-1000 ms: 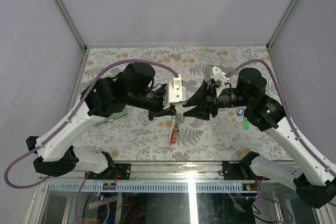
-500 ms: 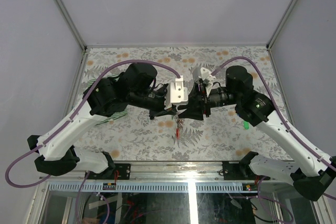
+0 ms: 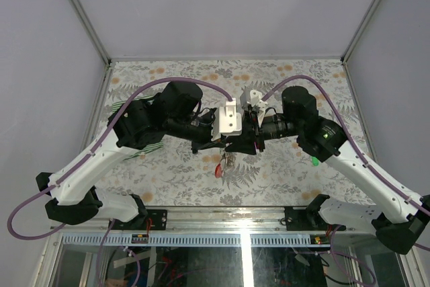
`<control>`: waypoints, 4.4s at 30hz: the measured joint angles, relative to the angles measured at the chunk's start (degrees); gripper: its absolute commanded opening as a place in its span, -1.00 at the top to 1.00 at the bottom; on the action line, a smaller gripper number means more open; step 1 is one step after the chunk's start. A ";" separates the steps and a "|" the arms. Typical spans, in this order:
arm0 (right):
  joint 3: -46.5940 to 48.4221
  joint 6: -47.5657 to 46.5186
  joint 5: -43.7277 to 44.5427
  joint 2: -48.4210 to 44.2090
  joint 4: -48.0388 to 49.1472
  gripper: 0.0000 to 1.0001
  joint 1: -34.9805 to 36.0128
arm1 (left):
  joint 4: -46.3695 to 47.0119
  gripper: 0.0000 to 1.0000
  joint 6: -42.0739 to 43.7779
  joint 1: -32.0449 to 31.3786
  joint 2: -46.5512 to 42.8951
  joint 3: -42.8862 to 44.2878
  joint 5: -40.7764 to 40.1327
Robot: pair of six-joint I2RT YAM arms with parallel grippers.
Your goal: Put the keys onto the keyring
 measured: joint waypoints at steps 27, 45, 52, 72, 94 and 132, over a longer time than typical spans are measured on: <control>0.00 -0.09 2.45 -2.21 0.68 0.54 0.04 | 0.02 1.00 0.13 -0.52 0.00 0.00 -1.11; -0.02 -0.46 1.33 -1.73 0.70 1.00 0.07 | 0.00 1.00 0.09 -0.70 0.04 0.09 -2.12; -0.37 -0.66 1.55 -2.21 1.66 1.00 0.07 | 0.87 0.69 -0.61 -0.70 -0.50 -0.26 -2.32; -0.11 0.09 -4.17 -9.99 8.87 1.00 0.07 | 37.20 0.23 -11.93 -1.03 -23.63 -24.28 5.29; 0.79 0.79 -5.01 -11.41 10.08 1.00 0.07 | 40.87 0.55 -13.68 -1.05 -19.63 -24.55 11.34; -11.43 18.25 5.20 -16.87 38.18 1.00 0.09 | 49.13 1.00 -16.28 -1.05 -19.69 -27.82 10.69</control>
